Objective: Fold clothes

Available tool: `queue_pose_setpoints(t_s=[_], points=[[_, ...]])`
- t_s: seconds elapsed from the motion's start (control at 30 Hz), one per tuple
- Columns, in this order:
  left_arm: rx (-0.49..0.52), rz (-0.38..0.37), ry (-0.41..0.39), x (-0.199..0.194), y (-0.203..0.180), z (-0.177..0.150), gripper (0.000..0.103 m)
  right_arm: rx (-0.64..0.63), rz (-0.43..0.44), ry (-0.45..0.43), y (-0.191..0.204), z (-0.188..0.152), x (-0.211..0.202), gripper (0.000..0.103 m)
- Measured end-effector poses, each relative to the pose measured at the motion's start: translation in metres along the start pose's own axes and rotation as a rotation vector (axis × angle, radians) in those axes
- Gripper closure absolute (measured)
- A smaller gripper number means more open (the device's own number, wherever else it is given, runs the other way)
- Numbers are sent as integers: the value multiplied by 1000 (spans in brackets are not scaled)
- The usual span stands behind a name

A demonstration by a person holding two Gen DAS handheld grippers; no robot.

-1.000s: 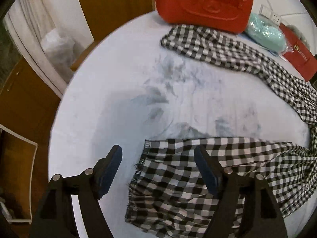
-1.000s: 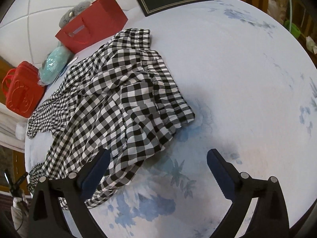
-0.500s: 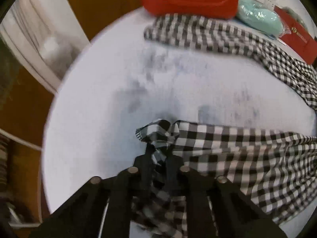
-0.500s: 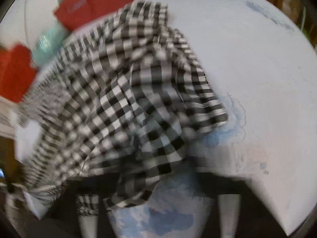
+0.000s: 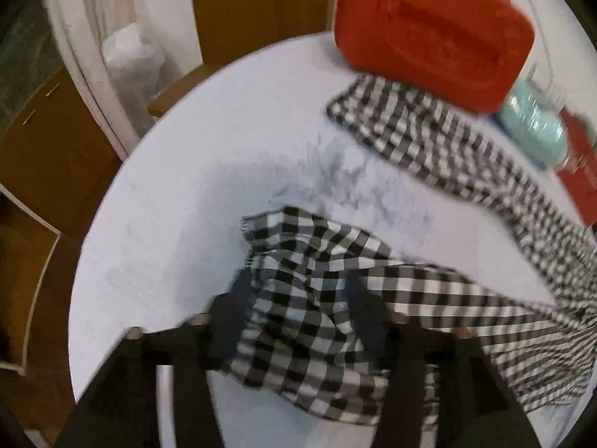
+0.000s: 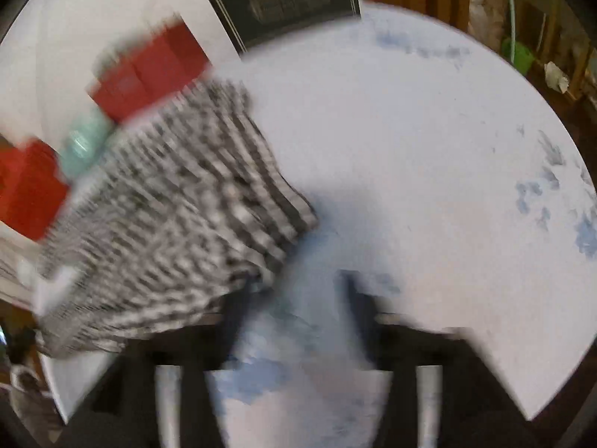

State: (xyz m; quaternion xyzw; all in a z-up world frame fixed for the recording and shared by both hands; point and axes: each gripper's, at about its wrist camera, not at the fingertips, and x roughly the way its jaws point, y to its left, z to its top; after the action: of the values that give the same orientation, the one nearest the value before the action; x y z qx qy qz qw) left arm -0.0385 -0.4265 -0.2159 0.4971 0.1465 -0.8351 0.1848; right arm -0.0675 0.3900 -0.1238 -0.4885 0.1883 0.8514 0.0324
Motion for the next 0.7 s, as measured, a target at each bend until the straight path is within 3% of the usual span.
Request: queue_pose_setpoints(t_s=[0.03,0.1,0.17,0.37,0.5,0.53,0.57,0.6,0.63,0.7], points=[[-4,0,-13,-7,4,-2,41,4,32,-38,3,-1,-9,13],[-10,-4,-35,-19,11,-5,36,24,102,-37,10,0,-13,10],[-14,-12,-41,-27,18,-11,36,33,134,24,16,1,2,10],[-9,-28,70,-14,14,-46,36,36,71,156,31,-6,44,10],[-18,-39,114,2,6,-56,37,61,57,156,34,-8,55,10],[-14,-28,113,3,2,-56,44,64,57,155,35,-7,58,12],[-10,-16,112,5,-2,-57,56,66,56,157,38,-6,62,31],[-6,-5,112,7,-6,-58,59,67,49,161,42,-4,66,49],[0,7,111,8,-10,-58,67,68,36,166,45,-3,71,83],[0,12,112,8,-17,-56,83,50,7,172,50,-3,80,89]])
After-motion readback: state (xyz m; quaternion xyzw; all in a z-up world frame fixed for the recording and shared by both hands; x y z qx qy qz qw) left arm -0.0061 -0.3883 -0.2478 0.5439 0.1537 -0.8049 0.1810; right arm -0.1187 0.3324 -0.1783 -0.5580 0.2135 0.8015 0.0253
